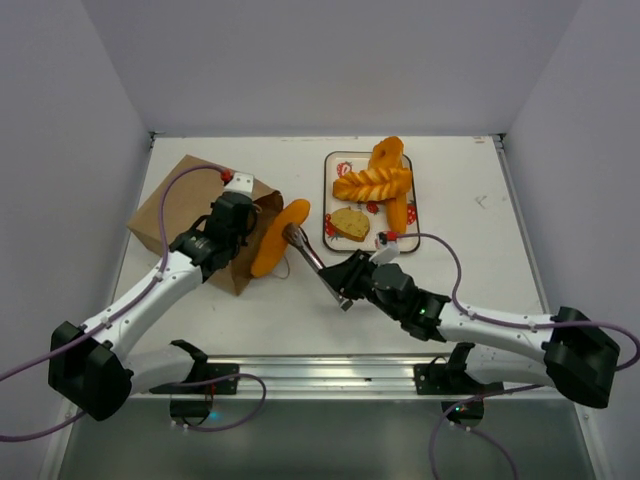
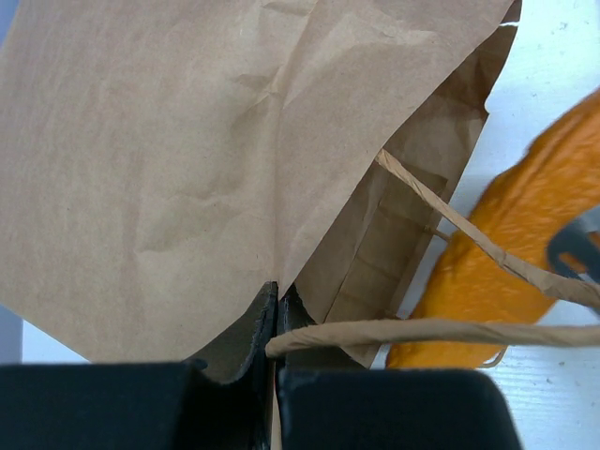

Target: Take the fake bread out of the paper bag

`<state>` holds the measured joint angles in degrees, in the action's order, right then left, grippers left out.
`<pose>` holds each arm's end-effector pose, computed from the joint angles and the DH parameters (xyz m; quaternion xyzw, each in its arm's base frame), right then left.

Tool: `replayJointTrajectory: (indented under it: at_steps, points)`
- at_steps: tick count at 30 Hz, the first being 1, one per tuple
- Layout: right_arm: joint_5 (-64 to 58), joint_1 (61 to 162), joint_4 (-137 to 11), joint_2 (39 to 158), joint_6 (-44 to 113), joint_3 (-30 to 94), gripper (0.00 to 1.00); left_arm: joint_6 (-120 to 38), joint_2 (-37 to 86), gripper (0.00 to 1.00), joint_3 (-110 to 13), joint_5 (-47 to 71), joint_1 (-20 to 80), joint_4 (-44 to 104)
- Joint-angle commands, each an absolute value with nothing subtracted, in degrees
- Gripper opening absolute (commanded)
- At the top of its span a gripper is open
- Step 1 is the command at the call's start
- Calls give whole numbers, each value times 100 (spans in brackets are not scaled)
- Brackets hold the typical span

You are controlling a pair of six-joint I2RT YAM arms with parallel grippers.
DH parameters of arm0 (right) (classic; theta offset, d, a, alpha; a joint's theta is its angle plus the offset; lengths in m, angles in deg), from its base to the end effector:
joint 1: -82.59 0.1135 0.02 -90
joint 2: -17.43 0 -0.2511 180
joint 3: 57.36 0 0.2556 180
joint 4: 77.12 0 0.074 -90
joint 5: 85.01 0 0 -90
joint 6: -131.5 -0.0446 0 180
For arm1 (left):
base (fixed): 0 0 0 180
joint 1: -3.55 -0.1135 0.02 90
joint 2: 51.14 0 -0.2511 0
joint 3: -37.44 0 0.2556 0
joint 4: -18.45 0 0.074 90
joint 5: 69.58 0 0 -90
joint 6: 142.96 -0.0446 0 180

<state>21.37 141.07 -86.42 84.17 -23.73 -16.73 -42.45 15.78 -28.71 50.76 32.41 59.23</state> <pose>0.1478 0.2169 0.1979 0.1316 0.7883 0.4664 0.3792 0.2397 -0.1064 0.2665 0.0343 0.8860 0.0913 0.4533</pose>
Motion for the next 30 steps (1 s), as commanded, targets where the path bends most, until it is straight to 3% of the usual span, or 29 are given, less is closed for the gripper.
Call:
replayJointTrajectory:
  at_steps: [1, 11, 19, 30]
  points:
    - [2862, 14095, -8201, 7704, -2012, -1671, 21, -4135, 1460, 0, -2816, 5004, 3194, 5629]
    - [3224, 13692, -7164, 6473, -1888, -1925, 23, -4206, 1417, 0, -2817, 4793, 3185, 5629]
    - [3257, 12760, -6372, 5515, -1511, -1786, 24, -4206, 1364, 0, -2773, 4696, 3194, 5647]
    - [3953, 12434, -5915, 5593, -1097, -1662, 24, -4250, 1284, 0, -2729, 4573, 3194, 5585]
